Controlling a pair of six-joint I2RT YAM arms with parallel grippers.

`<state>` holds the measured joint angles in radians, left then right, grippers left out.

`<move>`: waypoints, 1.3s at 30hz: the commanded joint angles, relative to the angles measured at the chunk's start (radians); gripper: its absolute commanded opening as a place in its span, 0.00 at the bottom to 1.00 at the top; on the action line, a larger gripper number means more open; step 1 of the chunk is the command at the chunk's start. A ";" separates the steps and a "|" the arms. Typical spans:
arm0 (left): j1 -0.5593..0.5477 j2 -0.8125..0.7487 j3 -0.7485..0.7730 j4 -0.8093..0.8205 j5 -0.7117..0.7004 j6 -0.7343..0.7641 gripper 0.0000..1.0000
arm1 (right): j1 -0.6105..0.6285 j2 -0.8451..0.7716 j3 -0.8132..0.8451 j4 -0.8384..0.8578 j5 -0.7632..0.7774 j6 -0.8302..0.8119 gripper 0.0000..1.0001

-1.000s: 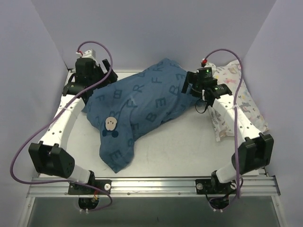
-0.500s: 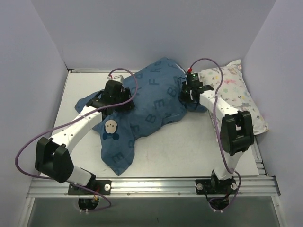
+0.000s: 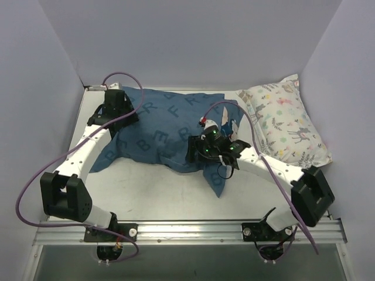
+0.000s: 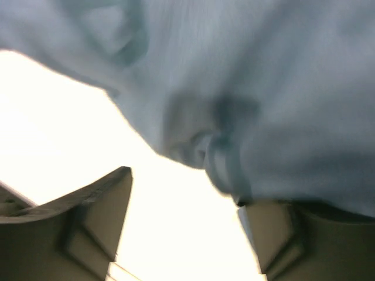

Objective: Remove the pillowcase from the pillow

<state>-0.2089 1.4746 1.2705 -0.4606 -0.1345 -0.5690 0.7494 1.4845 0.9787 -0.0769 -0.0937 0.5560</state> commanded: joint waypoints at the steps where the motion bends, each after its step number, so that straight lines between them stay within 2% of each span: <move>1: -0.056 -0.031 0.081 -0.019 0.033 0.076 0.47 | -0.018 -0.191 -0.002 -0.029 0.046 0.012 0.78; 2: -0.081 -0.037 0.107 -0.027 0.015 0.095 0.60 | -0.021 -0.222 0.006 -0.049 0.064 0.009 0.80; 4: -0.139 -0.057 0.138 -0.055 -0.023 0.153 0.70 | -0.030 -0.297 0.008 -0.110 0.133 0.010 0.84; 5: -0.206 -0.060 0.154 -0.064 -0.043 0.170 0.78 | -0.039 -0.317 0.006 -0.124 0.143 0.015 0.84; 8: -0.291 -0.051 0.216 -0.084 -0.089 0.199 0.86 | -0.100 -0.380 -0.026 -0.158 0.189 0.039 0.86; 9: -0.349 -0.034 0.230 -0.082 -0.106 0.201 0.91 | -0.158 -0.391 -0.038 -0.162 0.181 0.057 0.86; 11: -0.417 -0.004 0.282 -0.081 -0.148 0.211 0.93 | -0.231 -0.394 -0.080 -0.162 0.144 0.071 0.85; 12: -0.487 0.042 0.302 -0.081 -0.207 0.236 0.94 | -0.261 -0.386 -0.096 -0.149 0.134 0.085 0.84; 13: -0.527 0.068 0.350 -0.082 -0.238 0.248 0.95 | -0.321 -0.374 -0.119 -0.136 0.074 0.088 0.82; 15: -0.617 0.154 0.401 -0.081 -0.307 0.286 0.97 | -0.364 -0.331 -0.143 -0.069 0.014 0.100 0.80; 16: -0.639 0.185 0.452 -0.079 -0.359 0.296 0.97 | -0.392 -0.319 -0.167 -0.040 -0.039 0.119 0.79; 19: -0.690 0.298 0.532 -0.081 -0.401 0.323 0.97 | -0.409 -0.271 -0.221 0.069 -0.110 0.174 0.77; 20: -0.702 0.326 0.585 -0.081 -0.410 0.328 0.97 | -0.413 -0.250 -0.236 0.163 -0.148 0.194 0.76; 21: -0.711 0.379 0.610 -0.084 -0.422 0.346 0.97 | -0.418 -0.234 -0.253 0.196 -0.168 0.215 0.74; 22: -0.731 0.409 0.642 -0.090 -0.456 0.356 0.97 | -0.426 -0.224 -0.267 0.224 -0.188 0.251 0.67; 25: -0.756 0.535 0.783 -0.148 -0.497 0.389 0.97 | -0.438 -0.178 -0.333 0.368 -0.251 0.307 0.60; 26: -0.762 0.565 0.855 -0.167 -0.513 0.399 0.97 | -0.443 -0.153 -0.354 0.418 -0.262 0.341 0.55; 27: -0.767 0.617 0.883 -0.199 -0.522 0.412 0.97 | -0.449 -0.139 -0.365 0.445 -0.285 0.358 0.40; 29: -0.781 0.654 0.923 -0.220 -0.550 0.423 0.97 | -0.459 -0.109 -0.393 0.530 -0.307 0.410 0.29; 30: -0.785 0.676 0.940 -0.233 -0.553 0.428 0.97 | -0.470 -0.101 -0.420 0.558 -0.316 0.430 0.21; 33: -0.784 0.710 0.966 -0.246 -0.536 0.432 0.97 | -0.487 -0.075 -0.477 0.658 -0.321 0.493 0.10; 39: -0.782 0.788 1.032 -0.299 -0.544 0.449 0.97 | -0.507 -0.020 -0.538 0.831 -0.339 0.584 0.03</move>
<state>-0.9955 2.2322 2.2326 -0.7166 -0.6407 -0.1448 0.2489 1.4258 0.4618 0.6415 -0.4255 1.0710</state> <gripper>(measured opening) 0.972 0.105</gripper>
